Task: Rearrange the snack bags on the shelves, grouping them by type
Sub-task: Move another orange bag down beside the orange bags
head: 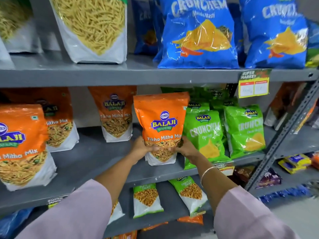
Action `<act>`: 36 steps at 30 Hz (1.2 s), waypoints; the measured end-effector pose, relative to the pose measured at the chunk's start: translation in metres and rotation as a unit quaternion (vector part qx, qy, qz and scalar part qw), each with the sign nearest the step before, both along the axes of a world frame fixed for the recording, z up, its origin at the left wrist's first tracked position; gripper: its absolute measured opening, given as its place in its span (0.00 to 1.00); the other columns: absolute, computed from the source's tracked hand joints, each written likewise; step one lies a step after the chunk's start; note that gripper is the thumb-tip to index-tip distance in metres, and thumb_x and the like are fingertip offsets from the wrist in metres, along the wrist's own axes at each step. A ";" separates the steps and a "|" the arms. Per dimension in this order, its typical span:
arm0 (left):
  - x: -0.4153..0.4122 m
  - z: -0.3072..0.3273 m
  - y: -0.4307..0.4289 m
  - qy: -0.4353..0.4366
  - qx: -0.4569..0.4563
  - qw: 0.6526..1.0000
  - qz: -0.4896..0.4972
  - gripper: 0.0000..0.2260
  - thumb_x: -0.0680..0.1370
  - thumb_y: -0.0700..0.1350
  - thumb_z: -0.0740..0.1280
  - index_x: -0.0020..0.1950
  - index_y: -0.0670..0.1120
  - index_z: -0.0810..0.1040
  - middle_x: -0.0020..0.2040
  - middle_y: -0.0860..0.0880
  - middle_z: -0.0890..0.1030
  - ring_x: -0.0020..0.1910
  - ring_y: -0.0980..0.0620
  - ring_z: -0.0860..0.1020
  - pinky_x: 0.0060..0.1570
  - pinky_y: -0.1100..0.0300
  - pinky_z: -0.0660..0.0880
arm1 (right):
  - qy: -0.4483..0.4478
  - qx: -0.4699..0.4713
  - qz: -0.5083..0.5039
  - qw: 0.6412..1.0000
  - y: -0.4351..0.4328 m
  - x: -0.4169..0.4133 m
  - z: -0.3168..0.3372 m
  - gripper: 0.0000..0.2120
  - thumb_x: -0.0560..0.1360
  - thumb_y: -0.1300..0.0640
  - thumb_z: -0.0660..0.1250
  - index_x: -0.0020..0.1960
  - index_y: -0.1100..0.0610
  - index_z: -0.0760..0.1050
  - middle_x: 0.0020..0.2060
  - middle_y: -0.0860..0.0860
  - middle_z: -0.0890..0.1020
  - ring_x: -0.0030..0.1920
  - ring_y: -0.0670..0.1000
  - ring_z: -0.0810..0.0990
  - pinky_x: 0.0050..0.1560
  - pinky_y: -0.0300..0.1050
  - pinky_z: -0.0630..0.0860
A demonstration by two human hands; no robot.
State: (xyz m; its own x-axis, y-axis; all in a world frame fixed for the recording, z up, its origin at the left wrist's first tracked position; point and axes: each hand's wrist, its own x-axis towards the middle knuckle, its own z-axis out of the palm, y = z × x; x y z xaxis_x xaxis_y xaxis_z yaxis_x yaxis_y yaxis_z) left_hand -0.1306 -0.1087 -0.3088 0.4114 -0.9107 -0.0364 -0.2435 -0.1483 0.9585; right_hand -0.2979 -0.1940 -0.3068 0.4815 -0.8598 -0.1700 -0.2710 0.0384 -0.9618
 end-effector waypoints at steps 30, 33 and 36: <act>0.122 0.004 0.112 -0.096 0.043 0.990 0.099 0.24 0.64 0.40 0.78 0.58 0.40 0.77 0.60 0.40 0.81 0.58 0.42 0.79 0.59 0.51 0.74 | -0.037 -0.033 -0.012 0.999 0.102 0.135 -0.007 0.31 0.64 0.67 0.76 0.64 0.63 0.70 0.61 0.61 0.78 0.58 0.58 0.77 0.60 0.57 0.75; 0.120 0.007 0.113 -0.095 0.062 0.989 0.094 0.27 0.65 0.41 0.77 0.62 0.40 0.74 0.63 0.40 0.79 0.60 0.42 0.77 0.61 0.49 0.74 | -0.026 -0.028 -0.004 0.999 0.104 0.134 -0.003 0.31 0.65 0.65 0.75 0.65 0.63 0.68 0.63 0.61 0.77 0.60 0.58 0.76 0.61 0.56 0.74; 0.120 0.009 0.114 -0.089 0.059 0.988 0.113 0.37 0.65 0.47 0.77 0.69 0.43 0.64 0.68 0.42 0.73 0.66 0.41 0.73 0.64 0.44 0.71 | -0.027 -0.020 0.001 0.999 0.106 0.131 0.000 0.34 0.66 0.63 0.76 0.67 0.63 0.64 0.65 0.60 0.75 0.65 0.60 0.74 0.63 0.55 0.72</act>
State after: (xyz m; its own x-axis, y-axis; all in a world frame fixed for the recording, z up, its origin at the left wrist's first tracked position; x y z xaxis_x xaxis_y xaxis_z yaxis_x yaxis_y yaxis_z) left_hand -0.0107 0.0052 -0.2999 0.6128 -0.7889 -0.0452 -0.3550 -0.3260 0.8762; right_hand -0.1667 -0.0877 -0.3068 0.4910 -0.8644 -0.1085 -0.2179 -0.0013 -0.9760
